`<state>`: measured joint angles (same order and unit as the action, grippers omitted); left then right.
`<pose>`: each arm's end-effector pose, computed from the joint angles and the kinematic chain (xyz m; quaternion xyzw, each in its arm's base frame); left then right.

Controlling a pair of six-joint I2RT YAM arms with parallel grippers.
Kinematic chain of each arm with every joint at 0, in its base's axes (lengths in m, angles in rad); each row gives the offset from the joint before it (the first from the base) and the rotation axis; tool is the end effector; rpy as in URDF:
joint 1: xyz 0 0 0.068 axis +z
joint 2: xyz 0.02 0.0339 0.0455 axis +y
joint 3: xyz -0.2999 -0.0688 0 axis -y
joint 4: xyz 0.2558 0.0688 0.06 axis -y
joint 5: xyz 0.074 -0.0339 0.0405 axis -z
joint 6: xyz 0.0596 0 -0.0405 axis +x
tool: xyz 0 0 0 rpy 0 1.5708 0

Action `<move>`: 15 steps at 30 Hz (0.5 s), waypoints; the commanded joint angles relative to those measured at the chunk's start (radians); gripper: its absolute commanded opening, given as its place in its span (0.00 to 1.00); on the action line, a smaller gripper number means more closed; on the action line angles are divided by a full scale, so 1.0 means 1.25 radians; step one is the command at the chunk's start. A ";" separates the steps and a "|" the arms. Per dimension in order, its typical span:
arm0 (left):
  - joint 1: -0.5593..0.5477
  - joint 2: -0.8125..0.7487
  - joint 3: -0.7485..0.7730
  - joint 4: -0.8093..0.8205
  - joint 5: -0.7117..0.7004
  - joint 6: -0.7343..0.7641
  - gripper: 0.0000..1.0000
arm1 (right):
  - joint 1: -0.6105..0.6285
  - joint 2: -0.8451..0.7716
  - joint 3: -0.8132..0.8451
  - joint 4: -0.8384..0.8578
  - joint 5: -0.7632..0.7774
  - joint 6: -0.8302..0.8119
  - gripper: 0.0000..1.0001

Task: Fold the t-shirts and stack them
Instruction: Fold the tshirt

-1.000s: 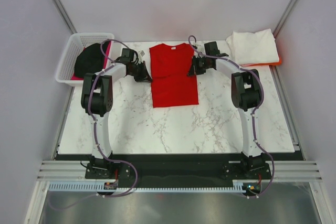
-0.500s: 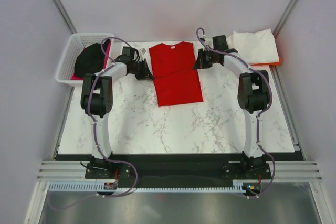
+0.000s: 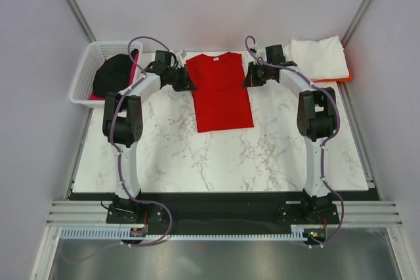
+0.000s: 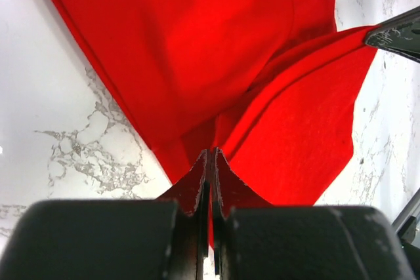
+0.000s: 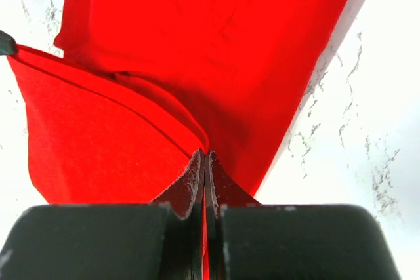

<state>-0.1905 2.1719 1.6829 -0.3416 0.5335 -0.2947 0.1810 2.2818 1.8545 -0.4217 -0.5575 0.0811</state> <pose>0.5128 -0.1298 0.2011 0.0484 0.9031 -0.3224 0.2797 0.5409 0.1310 0.1958 -0.1420 0.8935 0.2996 0.3029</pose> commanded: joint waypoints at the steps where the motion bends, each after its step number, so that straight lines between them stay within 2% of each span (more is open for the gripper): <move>1: -0.006 0.012 0.038 0.019 -0.011 0.046 0.02 | -0.004 0.016 0.043 0.015 0.018 -0.019 0.00; 3: -0.007 0.019 0.045 0.016 -0.023 0.047 0.02 | -0.004 0.023 0.049 0.016 0.028 -0.019 0.01; 4: -0.010 0.022 0.049 0.013 -0.061 0.044 0.03 | -0.002 0.026 0.049 0.017 0.037 -0.021 0.06; 5: -0.011 0.023 0.051 0.005 -0.093 0.039 0.13 | -0.001 0.028 0.053 0.016 0.048 -0.023 0.26; 7: -0.012 -0.002 0.058 -0.014 -0.155 0.036 0.26 | -0.001 0.015 0.059 0.011 0.106 -0.026 0.39; 8: -0.012 -0.024 0.054 -0.021 -0.174 0.032 0.39 | -0.007 0.003 0.057 -0.001 0.121 -0.029 0.42; 11: -0.010 -0.119 0.011 -0.057 -0.210 -0.011 0.60 | -0.048 -0.058 0.015 -0.020 0.093 -0.021 0.45; 12: -0.010 -0.143 -0.036 -0.064 -0.202 -0.018 0.65 | -0.059 -0.075 -0.030 -0.027 0.070 -0.016 0.46; 15: -0.011 -0.236 -0.146 -0.069 -0.123 -0.064 0.67 | -0.093 -0.145 -0.127 -0.094 -0.043 -0.050 0.47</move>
<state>-0.2024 2.0495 1.5951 -0.4080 0.3435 -0.3119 0.1196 2.2292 1.7790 -0.4534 -0.5011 0.0589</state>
